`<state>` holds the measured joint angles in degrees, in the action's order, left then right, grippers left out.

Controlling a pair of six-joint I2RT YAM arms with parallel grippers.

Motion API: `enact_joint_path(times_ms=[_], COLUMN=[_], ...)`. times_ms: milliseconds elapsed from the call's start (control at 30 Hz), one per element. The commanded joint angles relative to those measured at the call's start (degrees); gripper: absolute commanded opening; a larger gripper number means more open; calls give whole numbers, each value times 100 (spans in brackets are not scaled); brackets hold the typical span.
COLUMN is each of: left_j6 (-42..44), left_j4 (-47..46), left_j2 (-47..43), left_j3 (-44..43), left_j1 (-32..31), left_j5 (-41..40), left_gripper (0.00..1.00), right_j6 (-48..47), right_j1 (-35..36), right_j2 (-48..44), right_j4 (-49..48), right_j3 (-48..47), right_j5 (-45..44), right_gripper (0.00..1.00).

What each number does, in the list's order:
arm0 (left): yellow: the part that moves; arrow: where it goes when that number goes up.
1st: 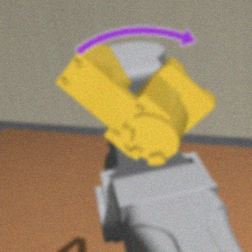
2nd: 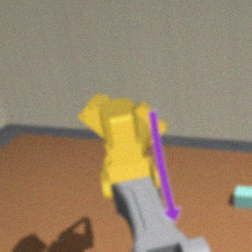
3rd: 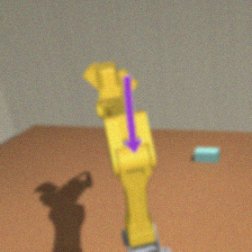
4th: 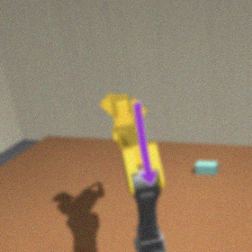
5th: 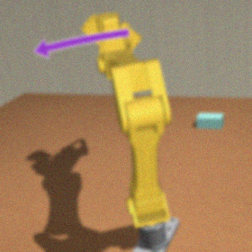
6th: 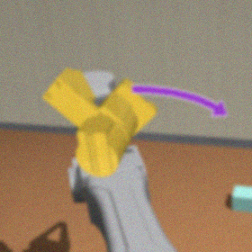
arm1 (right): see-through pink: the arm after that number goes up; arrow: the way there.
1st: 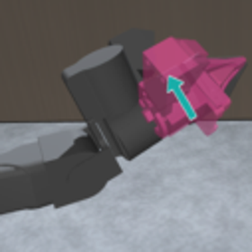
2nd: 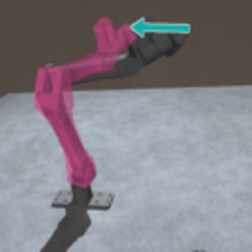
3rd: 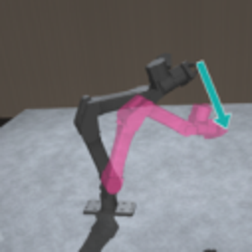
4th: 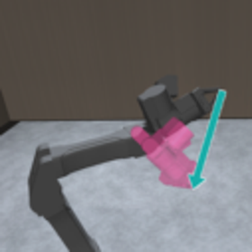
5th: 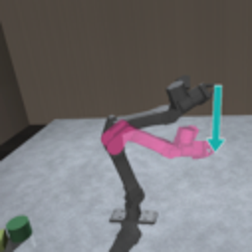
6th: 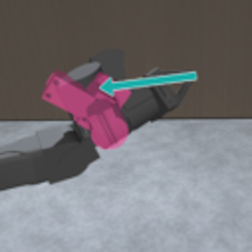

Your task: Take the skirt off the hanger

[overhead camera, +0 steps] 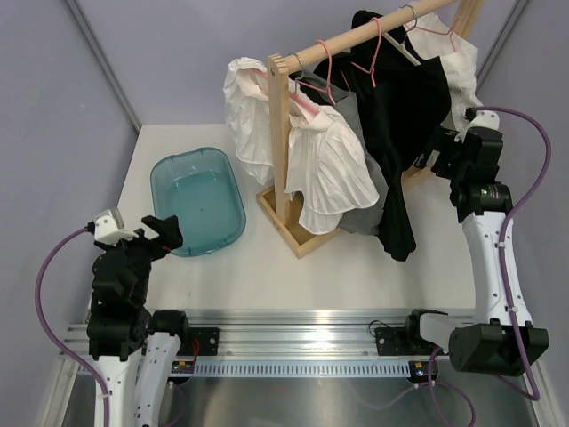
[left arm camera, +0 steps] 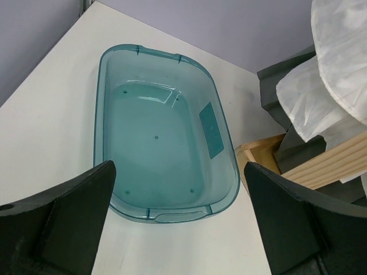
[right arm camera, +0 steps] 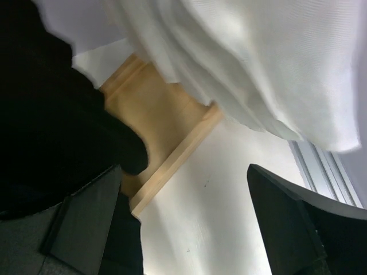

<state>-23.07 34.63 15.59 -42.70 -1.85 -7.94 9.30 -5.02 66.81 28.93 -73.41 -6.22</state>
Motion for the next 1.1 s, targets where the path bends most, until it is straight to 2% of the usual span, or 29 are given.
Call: enact_joint_path(times_ms=[0, 67, 100, 233, 300, 400, 500, 600, 633, 767, 900, 1067], left_j6=[-251, -233, -216, -154, -154, -163, -172, -172, -154, -145, -224, -391], left_j4=[-167, -202, -220, -281, -378, -527, -694, -791, -800, -713, -660, -625], left_j2=[-21, -21, -4, 110, 189, 304, 435, 585, 672, 796, 682, 515], left_j3=[-2, 42, 34, 42, 42, 60, 104, 113, 95, -10, 24, 121], left_j1=[-9, -9, -9, 0, 0, -9, -9, 0, 0, -9, -9, -9], left_j5=[196, 389, 451, 715, 872, 1128, 1356, 1567, 1603, 1708, 1665, 1629], left_gripper=[99, 99, 99, 99, 99, 99, 99, 99, 99, 99, 99, 99], right_j6=[-1181, -2058, -2325, -3257, -3216, -3478, -3189, -3162, -3249, -2821, -2197, -1537], right_j1=[1, 1, 1, 9, 36, 44, 132, 614, 1060, 1573, 1644, 1828], right_j2=[-342, -501, -676, -976, -959, -548, -39, 454, 578, 1105, 1702, 2204], right_j4=[16, 165, 235, 604, 684, 1526, 2072, 2538, 2774, 2917, 2838, 2574], right_j3=[-332, -315, -306, -428, -577, -1349, -2455, -3055, -3474, -4408, -5471, -6106], right_j5=[1581, 2507, 3286, 4635, 4831, 5418, 5883, 5747, 5528, 5333, 5403, 5430], right_gripper=[99, 99, 99, 99, 99, 99, 99, 100, 99, 99, 99, 99])
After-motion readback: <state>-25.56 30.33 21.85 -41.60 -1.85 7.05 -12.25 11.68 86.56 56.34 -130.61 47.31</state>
